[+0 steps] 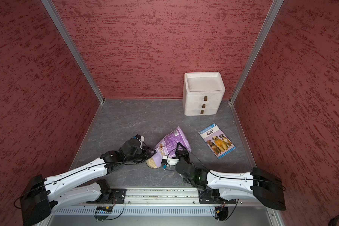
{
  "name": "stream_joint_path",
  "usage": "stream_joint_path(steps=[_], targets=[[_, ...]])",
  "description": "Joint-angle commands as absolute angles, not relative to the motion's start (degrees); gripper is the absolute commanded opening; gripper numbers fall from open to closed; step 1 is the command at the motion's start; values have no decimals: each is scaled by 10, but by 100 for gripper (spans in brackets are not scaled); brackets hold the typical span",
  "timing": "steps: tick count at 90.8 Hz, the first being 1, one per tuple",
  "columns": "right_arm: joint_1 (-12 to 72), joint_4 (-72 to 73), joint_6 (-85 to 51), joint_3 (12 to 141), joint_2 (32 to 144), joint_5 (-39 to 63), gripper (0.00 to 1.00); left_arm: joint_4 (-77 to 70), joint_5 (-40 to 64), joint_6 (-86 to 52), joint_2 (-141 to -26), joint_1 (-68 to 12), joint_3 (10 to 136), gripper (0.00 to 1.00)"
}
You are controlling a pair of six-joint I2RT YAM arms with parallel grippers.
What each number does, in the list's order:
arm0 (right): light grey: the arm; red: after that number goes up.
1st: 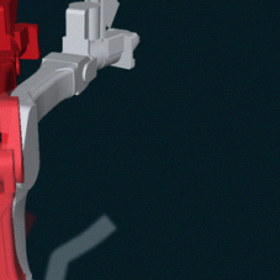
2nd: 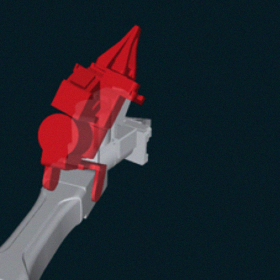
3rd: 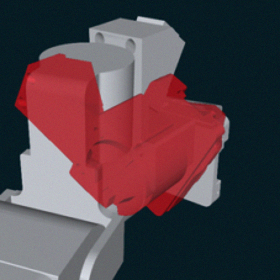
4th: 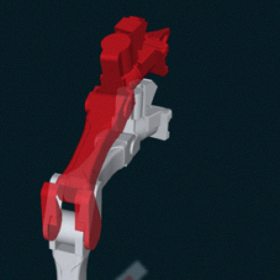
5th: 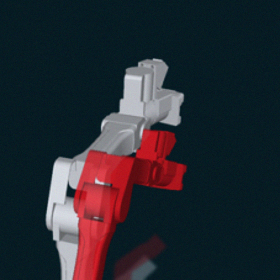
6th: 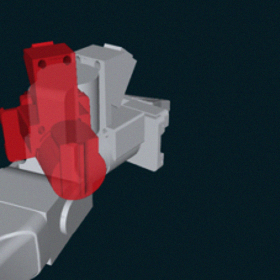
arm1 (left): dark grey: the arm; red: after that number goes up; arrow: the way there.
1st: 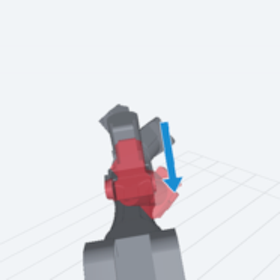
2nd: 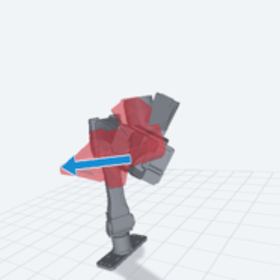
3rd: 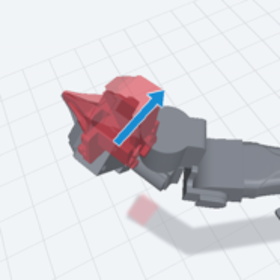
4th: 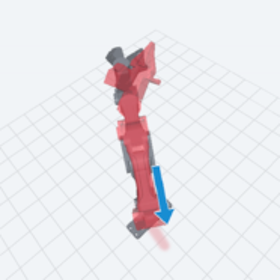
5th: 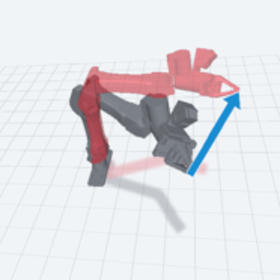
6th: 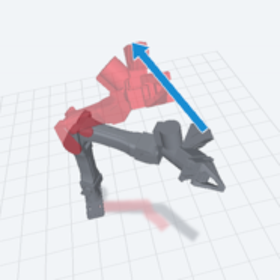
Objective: Pour the oats into the breakfast bowl
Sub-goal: Pour the oats into the bowl.
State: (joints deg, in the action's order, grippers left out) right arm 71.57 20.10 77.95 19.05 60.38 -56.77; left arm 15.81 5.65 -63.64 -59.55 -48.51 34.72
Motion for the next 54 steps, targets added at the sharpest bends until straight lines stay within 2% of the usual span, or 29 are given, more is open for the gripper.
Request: stream_joint_path(steps=[1,54], targets=[[730,205,732,218,600,-559,0,146,35,-631,-584,-483,358,35],[712,94,583,256,639,-593,0,175,18,-619,-561,-481,377,37]])
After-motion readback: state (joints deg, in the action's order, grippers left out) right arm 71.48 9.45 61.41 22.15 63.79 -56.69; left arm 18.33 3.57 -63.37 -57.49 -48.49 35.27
